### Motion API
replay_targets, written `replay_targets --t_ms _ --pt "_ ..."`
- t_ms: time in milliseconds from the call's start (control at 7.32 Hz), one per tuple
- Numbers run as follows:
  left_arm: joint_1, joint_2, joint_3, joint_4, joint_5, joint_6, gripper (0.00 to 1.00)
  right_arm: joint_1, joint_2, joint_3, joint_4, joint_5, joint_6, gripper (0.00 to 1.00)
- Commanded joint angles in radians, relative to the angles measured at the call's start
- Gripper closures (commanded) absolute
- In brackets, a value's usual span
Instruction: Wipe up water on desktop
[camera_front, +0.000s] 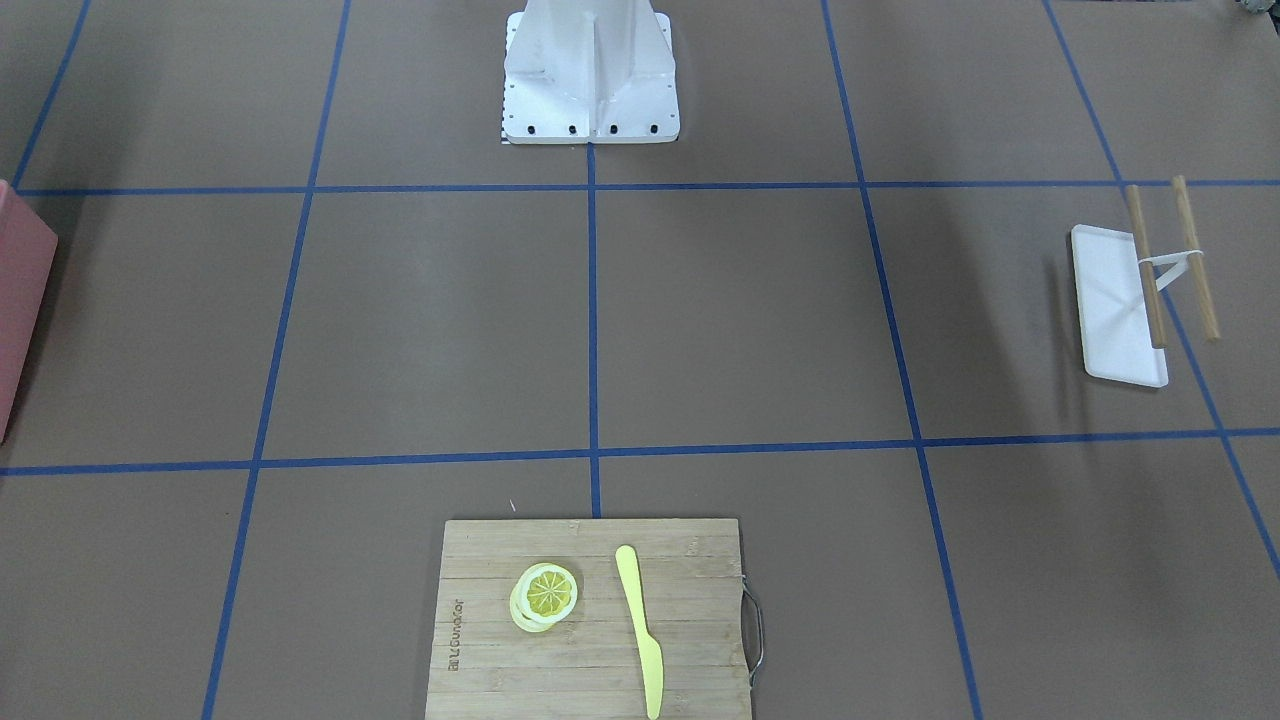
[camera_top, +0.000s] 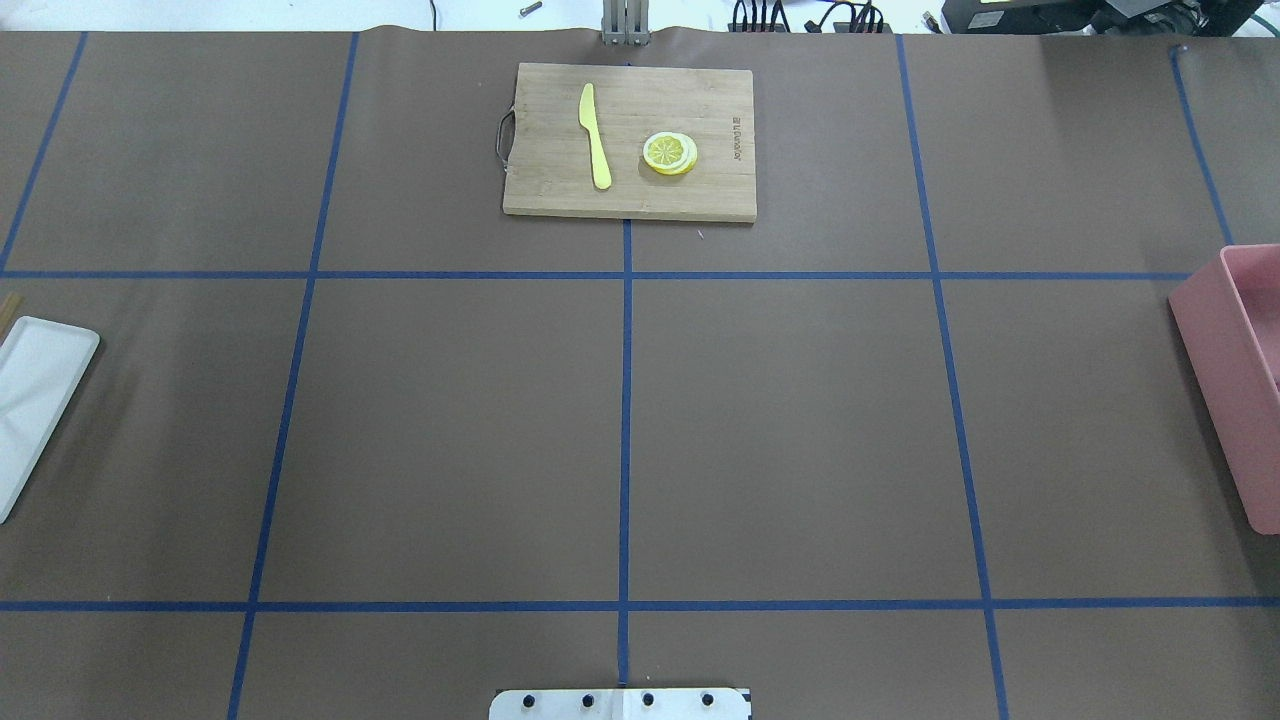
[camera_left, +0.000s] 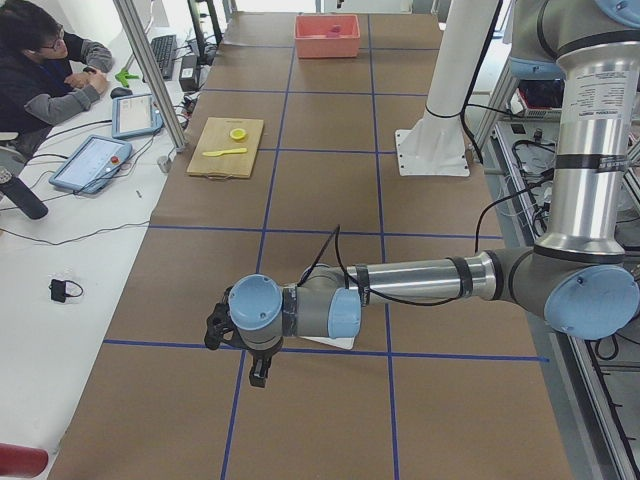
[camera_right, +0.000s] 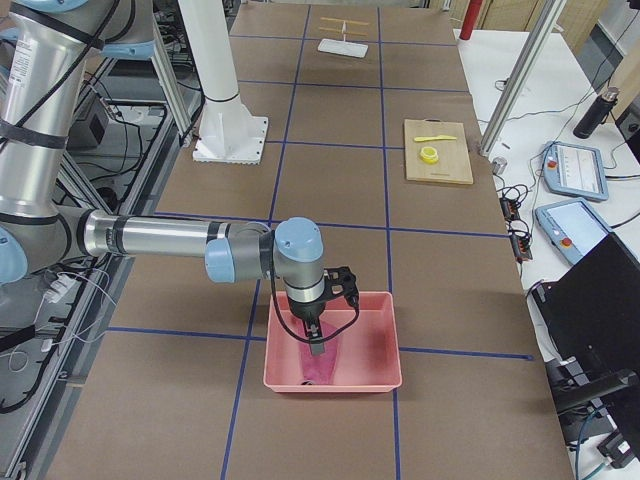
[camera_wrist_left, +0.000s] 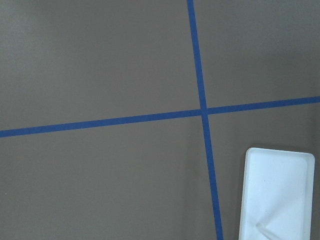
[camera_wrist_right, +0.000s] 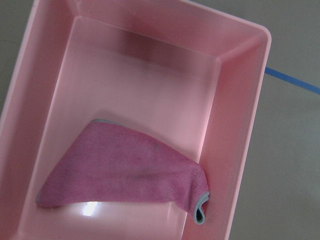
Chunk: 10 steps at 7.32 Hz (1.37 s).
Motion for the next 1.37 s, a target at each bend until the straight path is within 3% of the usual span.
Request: replay_targets --t_ms 0,410,546,819,1229 --pt "0.000 0.001 0.000 0.001 0.000 0.000 0.02 0.003 -0.001 -0.072 0.157 -0.009 0.004 0.00" --pt "0.000 0.001 0.003 -0.001 0.000 0.000 0.02 0.061 -0.013 -0.054 0.132 0.017 -0.008 0.00" --pt "0.000 0.001 0.003 -0.001 0.000 0.000 0.02 0.091 0.025 -0.026 -0.012 0.093 -0.008 0.00" --pt "0.000 0.001 0.006 -0.001 0.000 0.000 0.02 0.107 0.051 0.189 -0.396 0.126 0.005 0.00" --pt "0.002 0.014 0.000 0.010 0.009 0.000 0.02 0.106 0.060 0.183 -0.434 0.125 0.004 0.00"
